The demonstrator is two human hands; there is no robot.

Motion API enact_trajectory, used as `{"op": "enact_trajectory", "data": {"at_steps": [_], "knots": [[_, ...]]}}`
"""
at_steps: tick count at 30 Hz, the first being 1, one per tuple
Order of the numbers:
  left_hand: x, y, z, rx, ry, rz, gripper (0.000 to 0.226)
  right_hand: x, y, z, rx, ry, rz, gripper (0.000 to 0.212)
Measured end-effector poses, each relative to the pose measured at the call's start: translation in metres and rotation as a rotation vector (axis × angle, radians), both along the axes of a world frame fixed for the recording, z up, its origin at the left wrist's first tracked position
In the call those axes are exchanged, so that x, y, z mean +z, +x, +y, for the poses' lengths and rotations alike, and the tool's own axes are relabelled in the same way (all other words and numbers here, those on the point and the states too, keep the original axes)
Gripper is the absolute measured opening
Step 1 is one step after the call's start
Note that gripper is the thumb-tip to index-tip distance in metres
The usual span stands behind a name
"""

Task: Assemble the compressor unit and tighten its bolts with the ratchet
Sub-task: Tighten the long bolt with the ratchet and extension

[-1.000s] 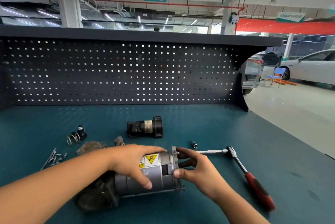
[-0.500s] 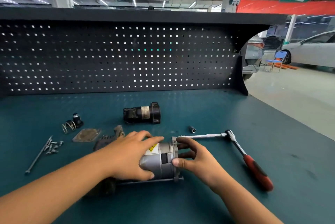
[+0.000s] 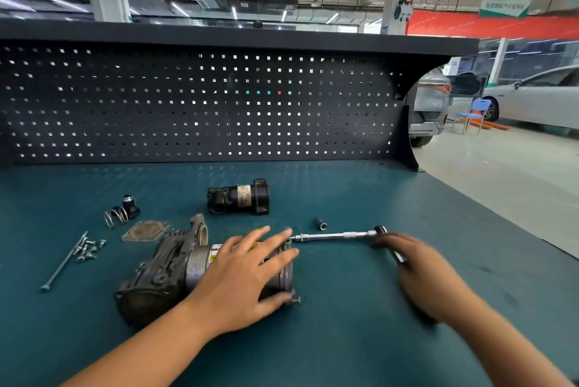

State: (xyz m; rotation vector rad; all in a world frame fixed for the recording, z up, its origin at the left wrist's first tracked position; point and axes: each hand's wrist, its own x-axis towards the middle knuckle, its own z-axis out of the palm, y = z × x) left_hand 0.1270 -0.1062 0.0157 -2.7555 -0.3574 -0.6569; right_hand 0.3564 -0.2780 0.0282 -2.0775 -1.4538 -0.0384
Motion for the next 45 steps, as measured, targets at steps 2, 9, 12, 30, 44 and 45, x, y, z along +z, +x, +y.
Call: {"op": "enact_trajectory", "data": {"at_steps": [2,9,12,30,44,45], "knots": [[0.006,0.003,-0.005,-0.016,0.01,-0.01,0.045,0.005,0.029,-0.024,-0.144,-0.14,-0.142,0.061],[0.027,0.043,-0.003,0.064,-0.244,0.035,0.025,-0.029,0.062,-0.031,0.156,-0.473,-0.474,0.064],[0.02,0.049,-0.004,0.103,-0.261,0.056,0.022,-0.033,0.067,-0.025,0.249,-0.348,-0.456,0.048],[0.018,0.048,0.002,0.016,-0.537,-0.02,0.027,0.031,0.065,0.004,-0.112,0.986,0.928,0.033],[0.018,0.05,0.002,0.063,-0.526,-0.012,0.021,0.045,0.059,-0.004,-0.1,0.796,0.996,0.03],[0.018,0.05,0.002,0.066,-0.523,-0.01,0.021,0.045,0.056,-0.002,-0.095,0.793,0.991,0.03]]}}
